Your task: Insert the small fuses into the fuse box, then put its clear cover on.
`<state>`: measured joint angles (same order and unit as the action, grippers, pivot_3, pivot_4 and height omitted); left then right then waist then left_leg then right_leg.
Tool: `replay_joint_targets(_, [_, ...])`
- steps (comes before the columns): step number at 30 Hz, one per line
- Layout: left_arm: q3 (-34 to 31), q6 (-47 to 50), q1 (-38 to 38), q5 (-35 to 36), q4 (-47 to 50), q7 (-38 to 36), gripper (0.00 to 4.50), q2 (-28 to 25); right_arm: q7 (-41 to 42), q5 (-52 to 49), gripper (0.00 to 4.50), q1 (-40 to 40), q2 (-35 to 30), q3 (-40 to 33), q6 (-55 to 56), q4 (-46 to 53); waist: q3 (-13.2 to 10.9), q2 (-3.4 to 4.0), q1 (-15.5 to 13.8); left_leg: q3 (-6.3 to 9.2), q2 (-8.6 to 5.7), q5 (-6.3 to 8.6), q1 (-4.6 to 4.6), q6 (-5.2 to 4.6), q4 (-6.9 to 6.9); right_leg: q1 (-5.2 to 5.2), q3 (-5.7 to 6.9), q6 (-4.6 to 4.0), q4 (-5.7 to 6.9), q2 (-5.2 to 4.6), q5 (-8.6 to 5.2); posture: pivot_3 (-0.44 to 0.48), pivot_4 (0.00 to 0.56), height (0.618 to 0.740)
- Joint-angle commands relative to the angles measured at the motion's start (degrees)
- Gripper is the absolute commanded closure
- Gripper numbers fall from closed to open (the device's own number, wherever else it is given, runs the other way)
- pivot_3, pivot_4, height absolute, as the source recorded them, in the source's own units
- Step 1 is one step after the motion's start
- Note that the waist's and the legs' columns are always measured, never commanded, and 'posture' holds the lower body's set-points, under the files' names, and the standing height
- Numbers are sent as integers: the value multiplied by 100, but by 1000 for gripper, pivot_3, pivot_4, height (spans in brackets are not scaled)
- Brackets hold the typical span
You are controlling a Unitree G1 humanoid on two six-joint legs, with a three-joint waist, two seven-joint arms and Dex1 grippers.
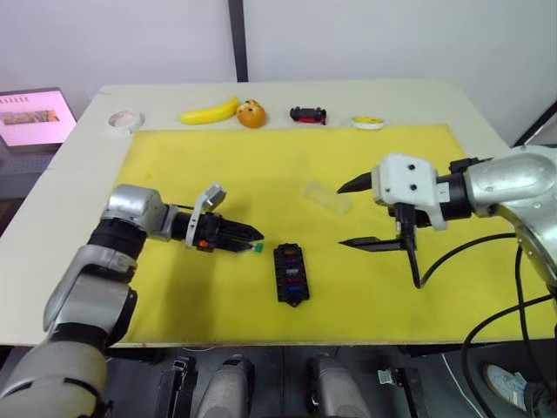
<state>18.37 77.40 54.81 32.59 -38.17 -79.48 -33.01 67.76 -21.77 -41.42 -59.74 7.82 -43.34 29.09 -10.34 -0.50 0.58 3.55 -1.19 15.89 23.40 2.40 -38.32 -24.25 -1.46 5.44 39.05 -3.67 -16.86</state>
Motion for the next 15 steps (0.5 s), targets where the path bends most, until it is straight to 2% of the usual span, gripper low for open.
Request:
replay_joint_targets(1, [-4, -40, 32, -67, -60, 20, 0, 201, -50, -89, 40, -163, -17, -135, -16, 204, 0, 0, 0, 0, 0, 0, 0, 0, 0, 0, 0, 0, 0, 0, 0, 0, 150, 740])
replay_joint_targets(15, [-86, -218, 30, -296, -311, -10, 0, 549, -181, -178, 40, -77, -62, -175, -161, 357, 2, 3, -125, 4, -8, 3, -1, -6, -10, 13, 2, 1, -3, -6, 0, 0, 150, 740])
